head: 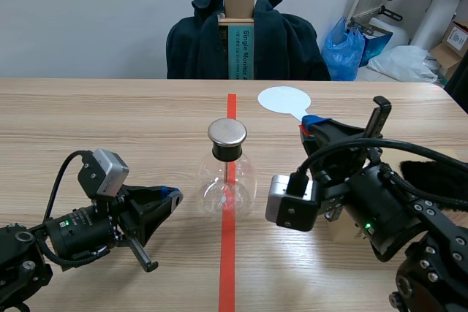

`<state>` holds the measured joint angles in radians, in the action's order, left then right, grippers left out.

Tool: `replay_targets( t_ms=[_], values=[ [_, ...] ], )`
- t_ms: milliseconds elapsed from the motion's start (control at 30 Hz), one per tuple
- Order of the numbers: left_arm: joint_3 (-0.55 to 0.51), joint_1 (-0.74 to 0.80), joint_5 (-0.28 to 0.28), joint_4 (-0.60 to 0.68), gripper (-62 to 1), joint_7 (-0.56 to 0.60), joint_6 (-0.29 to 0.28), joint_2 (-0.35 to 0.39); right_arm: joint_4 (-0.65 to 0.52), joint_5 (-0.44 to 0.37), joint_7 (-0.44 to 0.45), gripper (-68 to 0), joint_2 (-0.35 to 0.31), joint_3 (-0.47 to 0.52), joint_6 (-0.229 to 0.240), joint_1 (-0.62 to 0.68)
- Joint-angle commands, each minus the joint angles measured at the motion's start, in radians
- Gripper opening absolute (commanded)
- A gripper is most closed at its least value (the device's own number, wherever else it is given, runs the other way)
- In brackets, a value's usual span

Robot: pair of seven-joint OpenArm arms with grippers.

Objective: Do the electroscope experiment.
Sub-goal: 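Move the plate toward and away from the electroscope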

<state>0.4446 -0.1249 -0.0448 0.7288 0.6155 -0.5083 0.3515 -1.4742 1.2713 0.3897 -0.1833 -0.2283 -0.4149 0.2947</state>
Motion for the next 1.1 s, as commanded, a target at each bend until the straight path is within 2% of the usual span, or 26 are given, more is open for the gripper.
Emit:
replay_targets(
  t_ms=[0,167,467,667,1067],
  values=[
    [-0.005,-0.008,-0.011,0.018,-57.7,0.016,-0.002,-0.01,-0.014,-0.008,-0.003,-66.7,-0.008,0.008,-0.014,-0.012],
    [-0.005,-0.008,-0.011,0.018,-57.7,0.016,-0.002,-0.01,-0.014,-0.007,0.032,-66.7,-0.008,0.007,-0.014,-0.012],
    [-0.005,-0.008,-0.011,0.018,-57.7,0.016,-0.002,-0.01,-0.014,-0.005,0.222,-66.7,-0.008,0.006,-0.014,-0.012],
    [-0.005,-0.008,-0.011,0.018,-57.7,0.016,-0.002,-0.01,-0.014,0.006,0.312,-66.7,-0.008,0.006,-0.014,-0.012],
    [-0.005,-0.008,-0.011,0.018,-57.7,0.016,-0.002,-0.01,-0.014,0.009,0.358,-66.7,-0.008,0.006,-0.014,-0.011]
  ],
)
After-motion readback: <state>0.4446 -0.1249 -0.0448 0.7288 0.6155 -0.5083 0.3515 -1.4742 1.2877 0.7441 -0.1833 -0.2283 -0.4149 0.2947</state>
